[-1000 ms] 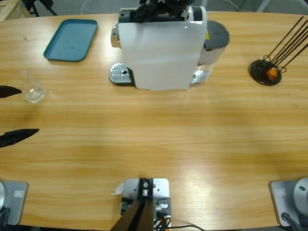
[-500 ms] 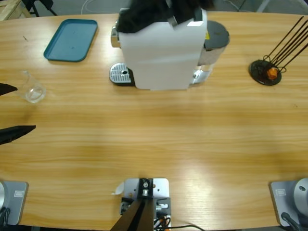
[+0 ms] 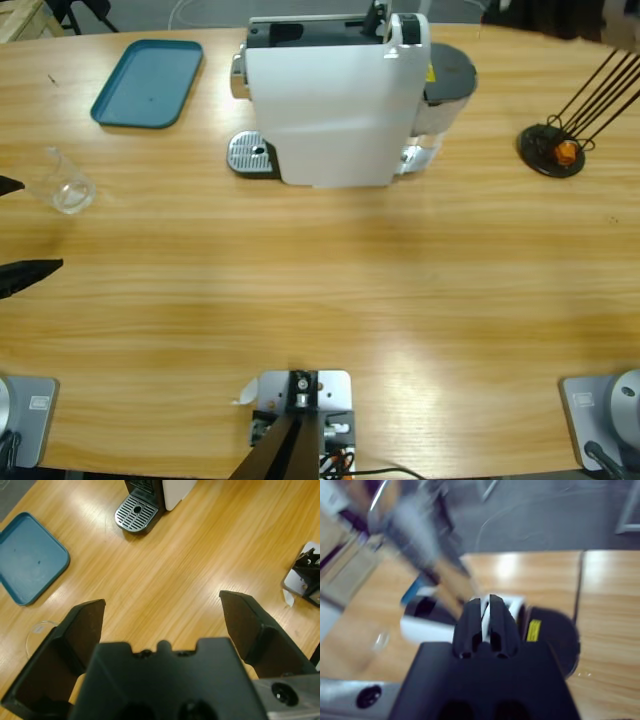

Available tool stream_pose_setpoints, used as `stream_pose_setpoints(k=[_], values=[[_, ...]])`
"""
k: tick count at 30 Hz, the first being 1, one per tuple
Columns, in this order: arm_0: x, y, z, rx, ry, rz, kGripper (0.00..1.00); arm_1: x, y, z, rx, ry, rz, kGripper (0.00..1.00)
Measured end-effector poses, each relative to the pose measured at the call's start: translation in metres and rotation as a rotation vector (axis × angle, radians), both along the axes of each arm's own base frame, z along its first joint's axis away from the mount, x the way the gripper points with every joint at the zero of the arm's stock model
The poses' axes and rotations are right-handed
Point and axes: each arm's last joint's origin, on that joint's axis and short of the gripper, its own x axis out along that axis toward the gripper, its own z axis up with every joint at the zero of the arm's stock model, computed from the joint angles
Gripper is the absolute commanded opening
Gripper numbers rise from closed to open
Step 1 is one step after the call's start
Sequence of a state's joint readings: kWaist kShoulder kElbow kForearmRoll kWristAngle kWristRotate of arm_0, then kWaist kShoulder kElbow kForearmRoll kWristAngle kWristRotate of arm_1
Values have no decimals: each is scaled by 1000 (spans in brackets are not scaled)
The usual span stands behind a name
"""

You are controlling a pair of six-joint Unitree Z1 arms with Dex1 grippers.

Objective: Pour coffee

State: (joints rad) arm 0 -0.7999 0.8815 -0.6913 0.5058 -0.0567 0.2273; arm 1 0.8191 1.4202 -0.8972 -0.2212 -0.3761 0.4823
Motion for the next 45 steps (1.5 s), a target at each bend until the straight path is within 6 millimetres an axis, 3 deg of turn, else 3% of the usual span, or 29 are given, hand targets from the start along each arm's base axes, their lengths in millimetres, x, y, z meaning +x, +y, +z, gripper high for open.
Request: stream_pose_setpoints(k=[6, 13, 16, 22, 27, 31, 34, 37, 41, 45], values=[[-2, 3, 1, -8, -14, 10, 987, 24, 32, 23, 71, -40, -30, 0], [-5, 6, -5, -1, -8, 12, 987, 3, 87, 48, 145, -75, 103, 0], [-6, 7, -6, -4, -8, 14, 987, 5, 107, 45, 136, -66, 127, 0], [-10, 11, -7, -12, -12, 18, 987, 14, 123, 18, 41, -12, 139, 0], [-10, 12, -9, -6, -9, 23, 987, 1, 126, 43, -77, -48, 272, 0], [-10, 12, -9, -5, -9, 24, 987, -39, 108, 82, -63, -119, 370, 0], [-10, 12, -9, -5, -9, 24, 987, -56, 70, 111, -13, -168, 292, 0], [-10, 12, -9, -5, -9, 24, 987, -68, 27, 120, 29, -176, 154, 0], [-10, 12, -9, -6, -8, 26, 987, -59, -7, 109, 74, -139, -11, 0], [-10, 12, -9, -6, -8, 26, 987, -33, -16, 100, 190, -67, -133, 0]])
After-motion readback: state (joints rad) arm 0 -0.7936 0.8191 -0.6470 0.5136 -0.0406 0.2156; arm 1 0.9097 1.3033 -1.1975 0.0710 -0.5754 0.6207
